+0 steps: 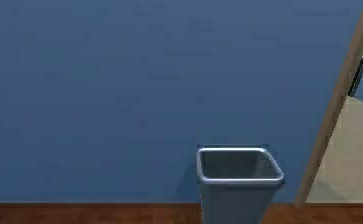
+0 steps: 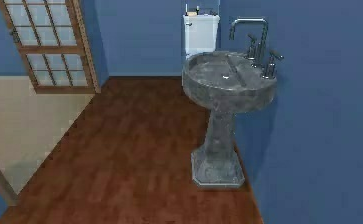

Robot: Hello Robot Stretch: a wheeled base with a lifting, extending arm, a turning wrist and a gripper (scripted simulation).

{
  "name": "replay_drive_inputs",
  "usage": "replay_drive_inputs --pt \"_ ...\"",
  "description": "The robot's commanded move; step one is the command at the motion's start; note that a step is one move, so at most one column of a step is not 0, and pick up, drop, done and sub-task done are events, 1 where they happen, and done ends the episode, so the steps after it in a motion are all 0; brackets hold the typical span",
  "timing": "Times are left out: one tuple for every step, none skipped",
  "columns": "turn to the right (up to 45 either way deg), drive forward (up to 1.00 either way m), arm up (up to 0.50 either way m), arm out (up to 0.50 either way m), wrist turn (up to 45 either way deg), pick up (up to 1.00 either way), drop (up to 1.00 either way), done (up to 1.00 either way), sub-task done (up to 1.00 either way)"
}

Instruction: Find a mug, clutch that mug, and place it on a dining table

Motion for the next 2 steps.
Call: replay_drive_inputs --pt "-45.0 0.0 0.0 0.0 0.0 0.0 0.0 0.0 0.0" --pt "-27.0 0.0 0.0 0.0 0.0 0.0 0.0 0.0 0.0"
